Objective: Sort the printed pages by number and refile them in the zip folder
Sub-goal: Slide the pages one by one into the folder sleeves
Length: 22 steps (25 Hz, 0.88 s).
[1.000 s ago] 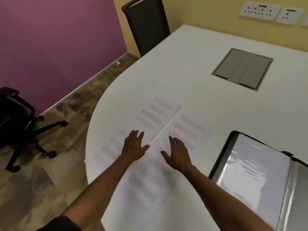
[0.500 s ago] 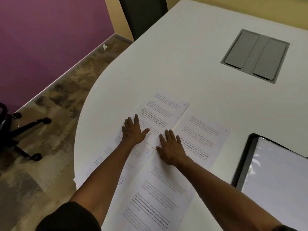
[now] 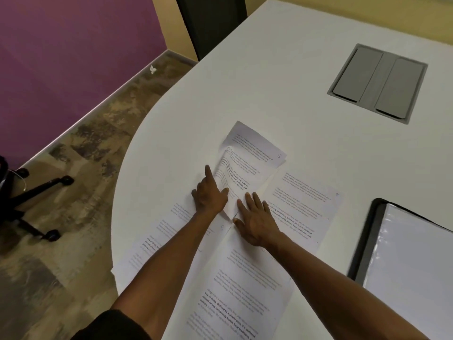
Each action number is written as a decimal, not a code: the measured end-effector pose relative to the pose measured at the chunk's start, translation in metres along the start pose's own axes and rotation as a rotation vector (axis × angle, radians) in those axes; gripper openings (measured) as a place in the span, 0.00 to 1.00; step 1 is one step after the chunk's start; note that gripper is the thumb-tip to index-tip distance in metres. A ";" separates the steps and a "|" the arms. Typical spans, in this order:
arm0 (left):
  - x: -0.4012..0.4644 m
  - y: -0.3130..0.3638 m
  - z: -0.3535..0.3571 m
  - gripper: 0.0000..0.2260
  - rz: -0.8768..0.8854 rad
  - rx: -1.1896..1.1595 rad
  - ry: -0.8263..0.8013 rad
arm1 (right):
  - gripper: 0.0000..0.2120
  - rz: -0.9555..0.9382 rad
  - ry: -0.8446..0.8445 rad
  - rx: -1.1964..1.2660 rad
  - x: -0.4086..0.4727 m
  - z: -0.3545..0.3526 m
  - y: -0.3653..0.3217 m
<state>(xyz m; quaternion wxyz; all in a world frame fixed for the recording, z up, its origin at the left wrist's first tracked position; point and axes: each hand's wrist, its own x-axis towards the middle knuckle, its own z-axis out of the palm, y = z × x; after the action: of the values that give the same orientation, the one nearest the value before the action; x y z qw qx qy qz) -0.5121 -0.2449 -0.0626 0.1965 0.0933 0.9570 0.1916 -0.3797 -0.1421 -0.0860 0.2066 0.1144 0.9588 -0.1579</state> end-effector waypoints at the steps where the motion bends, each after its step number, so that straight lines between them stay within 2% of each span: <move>1: -0.004 0.003 -0.001 0.42 -0.010 -0.070 0.016 | 0.33 0.010 0.022 0.038 0.000 0.000 0.000; 3: -0.017 0.010 -0.006 0.39 -0.043 -0.234 0.051 | 0.35 0.053 0.174 0.242 -0.007 -0.002 -0.002; 6: -0.047 0.024 -0.020 0.34 -0.113 -0.471 0.109 | 0.36 0.292 0.506 0.815 -0.026 -0.016 -0.008; 7: -0.059 0.029 -0.024 0.32 -0.134 -0.527 0.118 | 0.37 0.400 0.511 1.047 -0.035 -0.021 -0.010; 9: -0.085 0.036 -0.025 0.31 -0.163 -0.602 0.114 | 0.40 0.551 0.385 1.520 -0.048 -0.029 -0.012; 10: -0.099 0.038 -0.022 0.30 -0.171 -0.625 0.105 | 0.41 0.574 0.315 1.673 -0.054 -0.030 -0.009; 13: -0.148 0.044 -0.007 0.28 -0.157 -0.653 0.075 | 0.38 0.560 0.274 1.878 -0.080 -0.028 0.003; 16: -0.195 0.048 0.008 0.28 -0.099 -0.644 0.036 | 0.37 0.606 0.398 1.989 -0.117 -0.024 0.021; 18: -0.225 0.053 0.017 0.32 -0.021 -0.638 0.008 | 0.29 0.542 0.465 1.967 -0.153 -0.029 0.035; 20: -0.254 0.060 0.025 0.30 -0.034 -0.796 -0.049 | 0.20 0.481 0.487 1.955 -0.194 -0.031 0.052; 22: -0.281 0.067 0.035 0.21 -0.144 -1.031 -0.116 | 0.16 0.501 0.475 1.996 -0.238 -0.027 0.073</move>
<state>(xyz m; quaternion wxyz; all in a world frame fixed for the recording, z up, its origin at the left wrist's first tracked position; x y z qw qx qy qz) -0.2363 -0.2439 0.0300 0.2825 -0.0712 0.7298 0.6185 -0.1570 -0.1024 0.0219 -0.1477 0.4550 0.3590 -0.8015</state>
